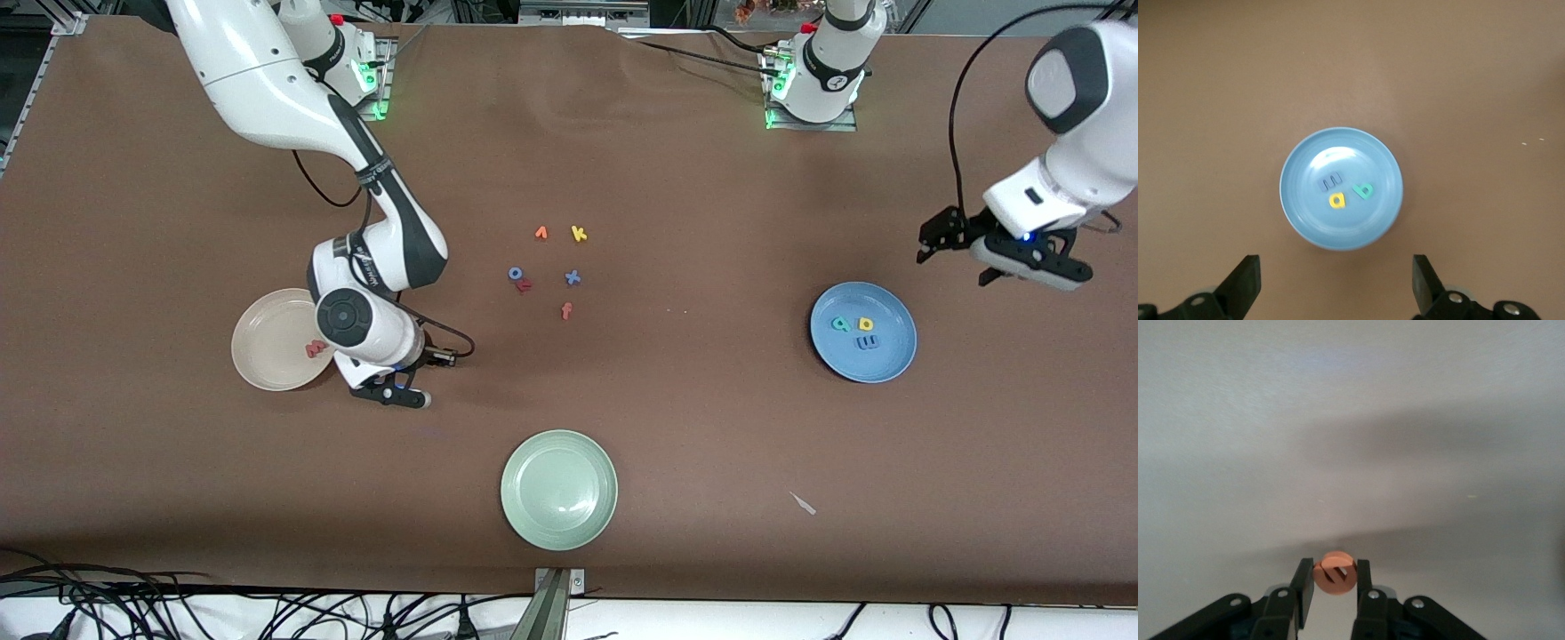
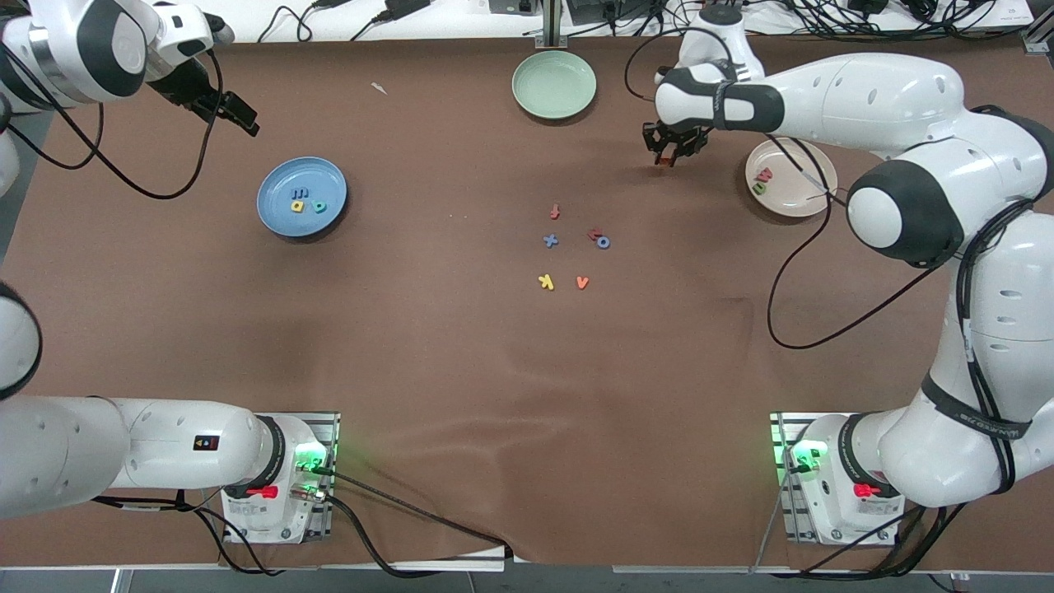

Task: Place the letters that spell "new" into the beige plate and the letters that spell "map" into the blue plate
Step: 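Drop the a and e onto the blue and beige plates with both grippers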

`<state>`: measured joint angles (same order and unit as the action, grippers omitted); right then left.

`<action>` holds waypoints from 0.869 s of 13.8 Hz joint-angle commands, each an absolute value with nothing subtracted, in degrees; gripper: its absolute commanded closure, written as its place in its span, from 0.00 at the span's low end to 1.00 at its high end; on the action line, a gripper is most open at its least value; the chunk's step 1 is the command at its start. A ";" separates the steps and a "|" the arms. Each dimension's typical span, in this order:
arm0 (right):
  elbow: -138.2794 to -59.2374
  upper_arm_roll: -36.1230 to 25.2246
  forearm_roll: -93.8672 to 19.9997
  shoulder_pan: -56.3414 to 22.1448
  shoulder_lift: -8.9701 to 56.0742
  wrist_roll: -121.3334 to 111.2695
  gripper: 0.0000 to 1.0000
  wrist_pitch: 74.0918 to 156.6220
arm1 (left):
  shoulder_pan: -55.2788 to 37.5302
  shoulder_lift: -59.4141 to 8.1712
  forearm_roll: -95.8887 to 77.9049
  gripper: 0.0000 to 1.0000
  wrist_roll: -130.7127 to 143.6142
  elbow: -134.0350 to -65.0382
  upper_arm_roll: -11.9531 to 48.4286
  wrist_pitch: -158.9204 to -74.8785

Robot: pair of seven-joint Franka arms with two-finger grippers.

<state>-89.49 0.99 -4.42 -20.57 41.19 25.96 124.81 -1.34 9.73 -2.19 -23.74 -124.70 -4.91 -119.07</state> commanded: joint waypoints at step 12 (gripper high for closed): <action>-112.14 -14.59 -5.10 -19.42 25.93 -11.24 0.81 130.67 | 0.26 8.36 2.73 0.00 -2.55 -96.26 4.22 -84.73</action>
